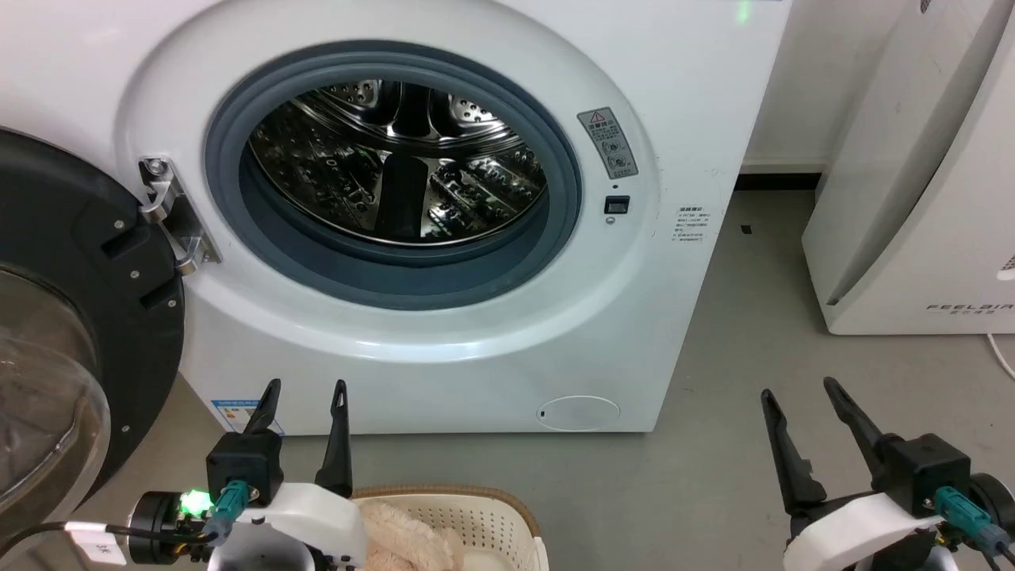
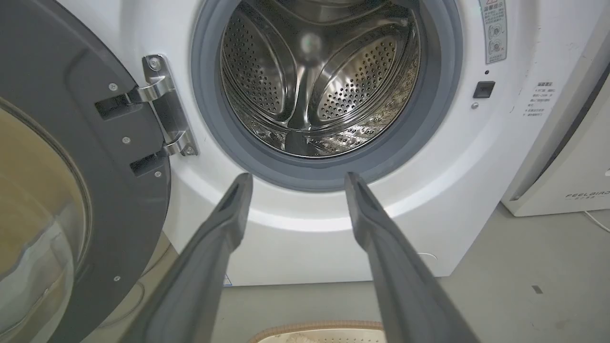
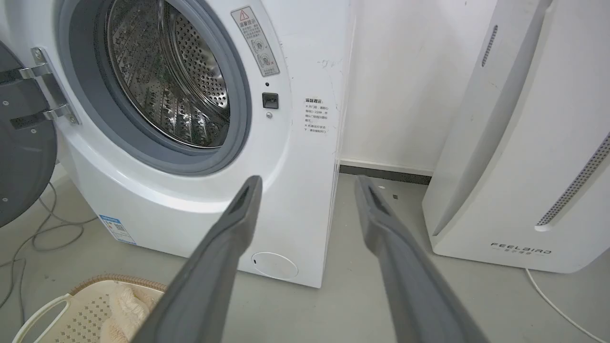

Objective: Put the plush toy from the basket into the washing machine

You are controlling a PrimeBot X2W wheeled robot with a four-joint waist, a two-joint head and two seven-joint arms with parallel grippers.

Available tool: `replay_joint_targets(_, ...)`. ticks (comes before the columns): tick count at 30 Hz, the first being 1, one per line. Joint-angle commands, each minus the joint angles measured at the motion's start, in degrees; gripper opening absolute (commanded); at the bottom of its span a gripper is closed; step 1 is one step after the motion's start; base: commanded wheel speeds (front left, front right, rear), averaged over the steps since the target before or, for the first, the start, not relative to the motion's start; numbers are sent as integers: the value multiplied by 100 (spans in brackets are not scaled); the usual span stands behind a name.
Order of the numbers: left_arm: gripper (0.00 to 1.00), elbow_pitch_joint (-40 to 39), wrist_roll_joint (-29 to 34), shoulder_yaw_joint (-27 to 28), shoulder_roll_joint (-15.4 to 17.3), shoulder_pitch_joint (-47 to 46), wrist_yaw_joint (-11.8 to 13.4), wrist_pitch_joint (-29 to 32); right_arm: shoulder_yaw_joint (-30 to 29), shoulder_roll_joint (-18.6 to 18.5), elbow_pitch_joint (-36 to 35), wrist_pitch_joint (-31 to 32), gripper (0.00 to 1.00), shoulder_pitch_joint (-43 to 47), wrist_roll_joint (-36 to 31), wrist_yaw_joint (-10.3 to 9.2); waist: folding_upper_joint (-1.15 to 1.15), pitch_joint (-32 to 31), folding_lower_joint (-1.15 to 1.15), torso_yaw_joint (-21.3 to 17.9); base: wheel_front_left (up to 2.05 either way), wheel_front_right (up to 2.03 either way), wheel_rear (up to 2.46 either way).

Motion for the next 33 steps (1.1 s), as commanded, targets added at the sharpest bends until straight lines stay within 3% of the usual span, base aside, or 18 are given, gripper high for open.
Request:
replay_joint_targets(1,100,76,-32,-4,1,-131,37,-57,-34,0,-64,-59,100,-71,91,-1,0,47,0,1,0,0,0)
replay_joint_targets(20,100,1674,-81,-140,63,-899,-161,-266,-130,0,-267,-273,100,-392,323,-2,0,732,0,-57,0,0,0)
replay_joint_targets(33,100,2690,-226,-208,117,-1484,-262,-28,-224,-1,-467,-428,100,-739,481,-2,0,1516,0,-140,0,0,0)
